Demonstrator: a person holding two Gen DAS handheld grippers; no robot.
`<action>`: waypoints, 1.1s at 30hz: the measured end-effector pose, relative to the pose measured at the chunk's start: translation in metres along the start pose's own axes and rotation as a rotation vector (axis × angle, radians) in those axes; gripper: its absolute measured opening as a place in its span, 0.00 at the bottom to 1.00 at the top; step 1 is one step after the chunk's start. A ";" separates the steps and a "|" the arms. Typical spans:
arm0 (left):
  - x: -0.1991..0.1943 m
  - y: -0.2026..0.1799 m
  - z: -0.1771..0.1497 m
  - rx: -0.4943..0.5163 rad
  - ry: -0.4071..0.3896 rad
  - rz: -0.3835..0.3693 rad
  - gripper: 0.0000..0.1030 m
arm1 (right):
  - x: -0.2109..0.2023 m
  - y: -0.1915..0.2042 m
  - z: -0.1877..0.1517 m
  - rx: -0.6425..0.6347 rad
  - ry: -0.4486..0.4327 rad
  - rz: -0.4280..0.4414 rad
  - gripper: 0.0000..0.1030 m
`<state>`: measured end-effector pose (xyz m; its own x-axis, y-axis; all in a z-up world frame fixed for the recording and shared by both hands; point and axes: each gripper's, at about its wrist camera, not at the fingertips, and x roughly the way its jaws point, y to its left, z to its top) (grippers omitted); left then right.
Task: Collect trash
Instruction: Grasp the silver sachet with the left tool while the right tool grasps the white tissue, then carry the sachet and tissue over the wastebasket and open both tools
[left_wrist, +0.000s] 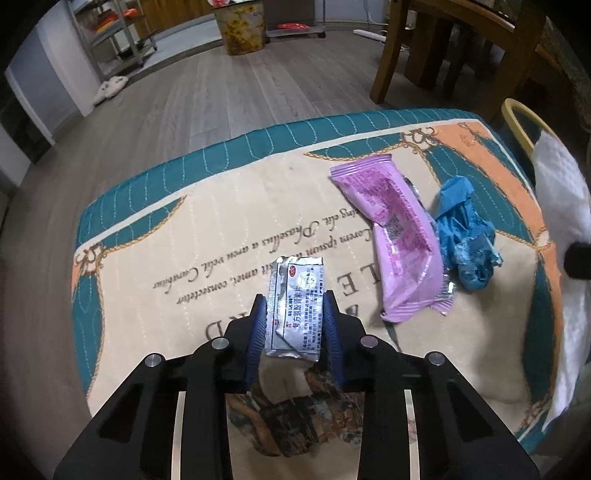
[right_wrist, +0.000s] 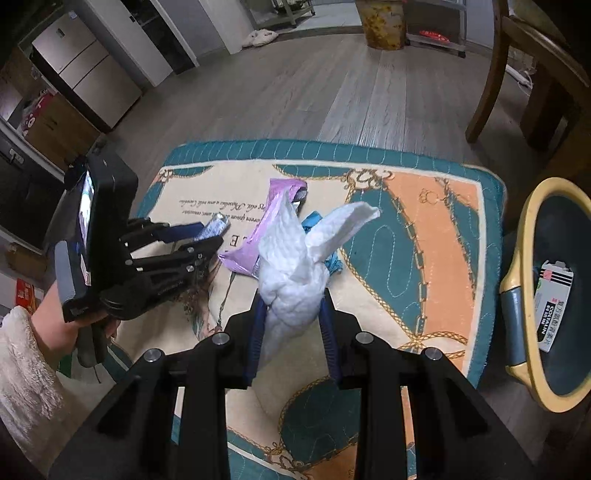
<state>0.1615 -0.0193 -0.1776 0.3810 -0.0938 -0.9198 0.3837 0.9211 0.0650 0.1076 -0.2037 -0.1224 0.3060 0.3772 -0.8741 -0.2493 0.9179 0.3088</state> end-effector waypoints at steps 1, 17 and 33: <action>-0.004 -0.002 -0.002 0.004 -0.009 0.017 0.31 | -0.003 0.000 0.000 0.000 -0.005 -0.002 0.27; -0.111 -0.080 0.063 -0.003 -0.345 -0.116 0.31 | -0.177 -0.110 0.005 0.170 -0.323 -0.169 0.27; -0.070 -0.249 0.101 0.205 -0.300 -0.327 0.31 | -0.145 -0.261 -0.042 0.347 -0.203 -0.366 0.27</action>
<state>0.1242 -0.2798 -0.0900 0.4271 -0.4984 -0.7545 0.6700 0.7348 -0.1062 0.0896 -0.5031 -0.0923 0.4957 0.0104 -0.8684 0.2145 0.9675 0.1341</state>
